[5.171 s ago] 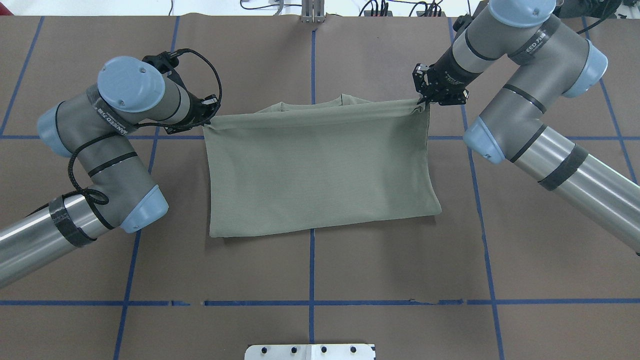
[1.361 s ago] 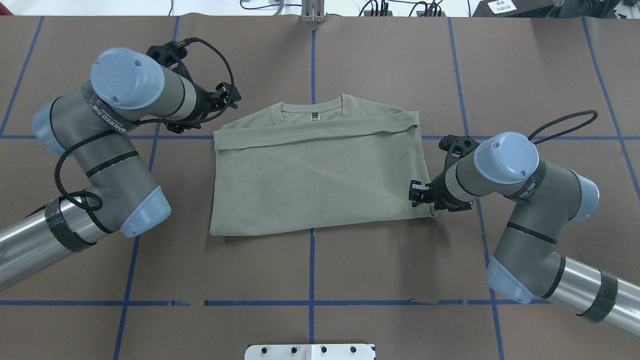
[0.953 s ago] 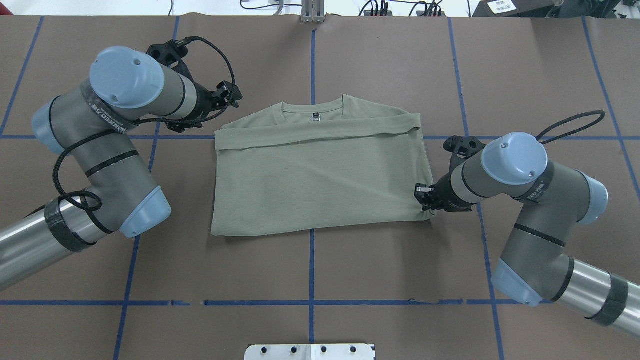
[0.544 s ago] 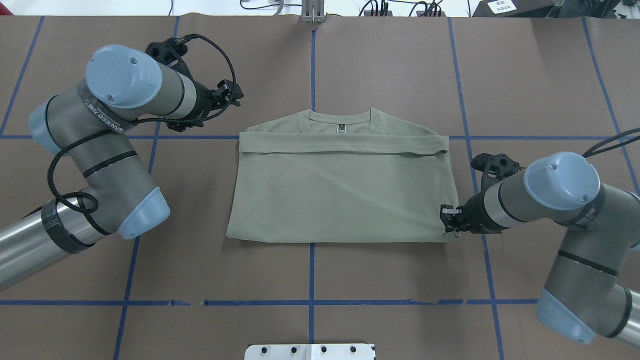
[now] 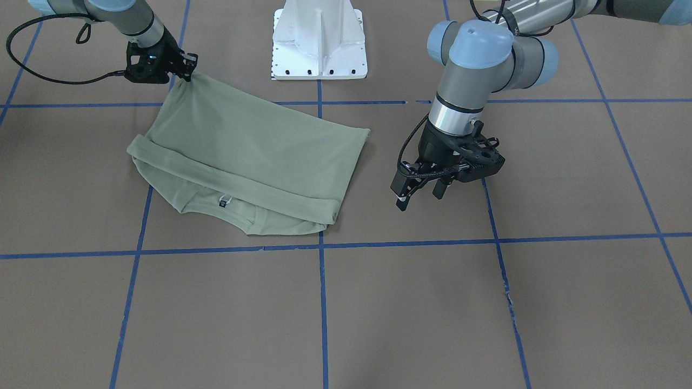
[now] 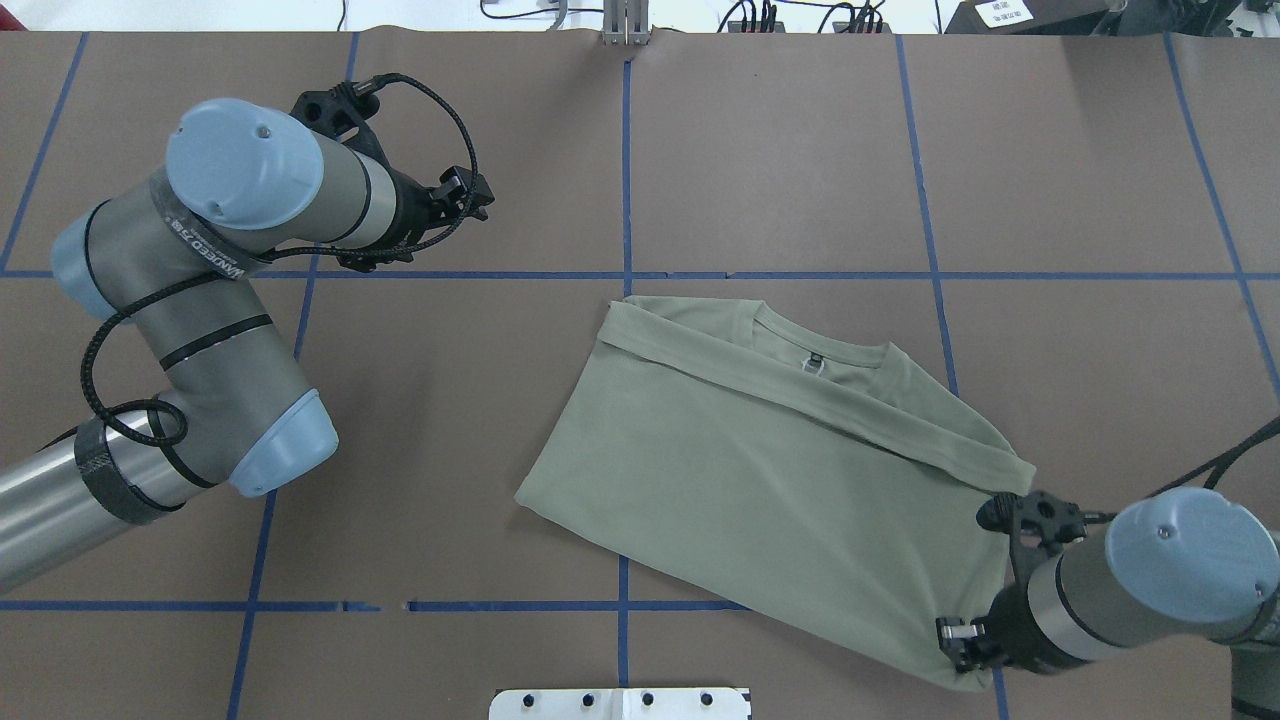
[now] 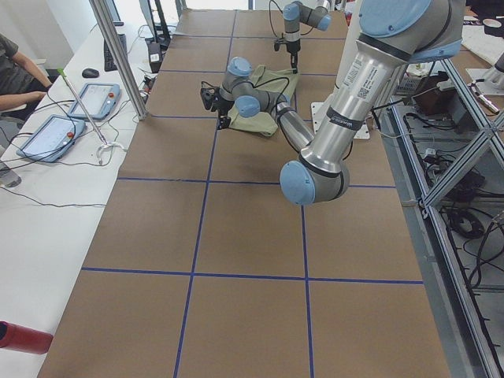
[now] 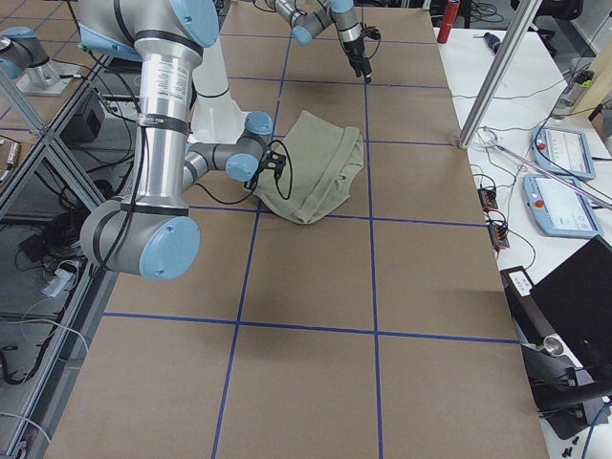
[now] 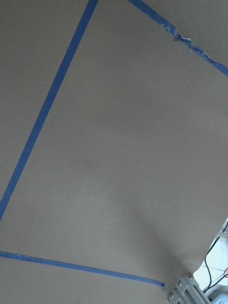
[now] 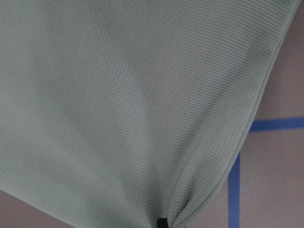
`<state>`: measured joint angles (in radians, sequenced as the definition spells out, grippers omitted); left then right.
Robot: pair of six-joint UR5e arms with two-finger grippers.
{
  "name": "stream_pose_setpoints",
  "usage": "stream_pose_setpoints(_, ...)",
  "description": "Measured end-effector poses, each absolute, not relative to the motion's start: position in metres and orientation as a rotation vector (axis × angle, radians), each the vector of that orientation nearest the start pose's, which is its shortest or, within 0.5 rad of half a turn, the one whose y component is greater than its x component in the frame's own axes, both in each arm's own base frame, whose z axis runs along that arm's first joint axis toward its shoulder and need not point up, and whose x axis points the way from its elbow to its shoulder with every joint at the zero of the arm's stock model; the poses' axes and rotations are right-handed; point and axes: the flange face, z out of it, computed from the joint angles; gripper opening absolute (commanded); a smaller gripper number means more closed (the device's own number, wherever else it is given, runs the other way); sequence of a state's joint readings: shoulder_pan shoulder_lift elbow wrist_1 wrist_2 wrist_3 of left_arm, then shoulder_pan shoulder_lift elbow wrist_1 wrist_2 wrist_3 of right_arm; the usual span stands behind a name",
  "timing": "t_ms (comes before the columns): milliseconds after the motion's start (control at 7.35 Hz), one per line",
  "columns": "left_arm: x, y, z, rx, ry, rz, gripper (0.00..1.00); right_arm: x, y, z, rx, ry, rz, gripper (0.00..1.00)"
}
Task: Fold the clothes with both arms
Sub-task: 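Grasp the folded shirt with the right gripper and drag it away from the left arm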
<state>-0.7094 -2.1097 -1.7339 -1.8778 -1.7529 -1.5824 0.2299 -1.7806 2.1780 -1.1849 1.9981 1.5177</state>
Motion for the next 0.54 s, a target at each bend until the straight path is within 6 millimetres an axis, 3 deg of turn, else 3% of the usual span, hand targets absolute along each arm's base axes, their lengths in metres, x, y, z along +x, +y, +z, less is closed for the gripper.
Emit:
stream_pose_setpoints(272, 0.424, -0.509, 0.241, 0.189, 1.019, -0.559, 1.0, -0.379, -0.149, 0.421, -0.347, -0.793, -0.028, 1.0)
stream_pose_setpoints(544, 0.429, -0.501, 0.237, 0.183, 1.027, -0.54, 1.0, -0.371, -0.155, 0.405, -0.343, -0.826, 0.003, 1.0)
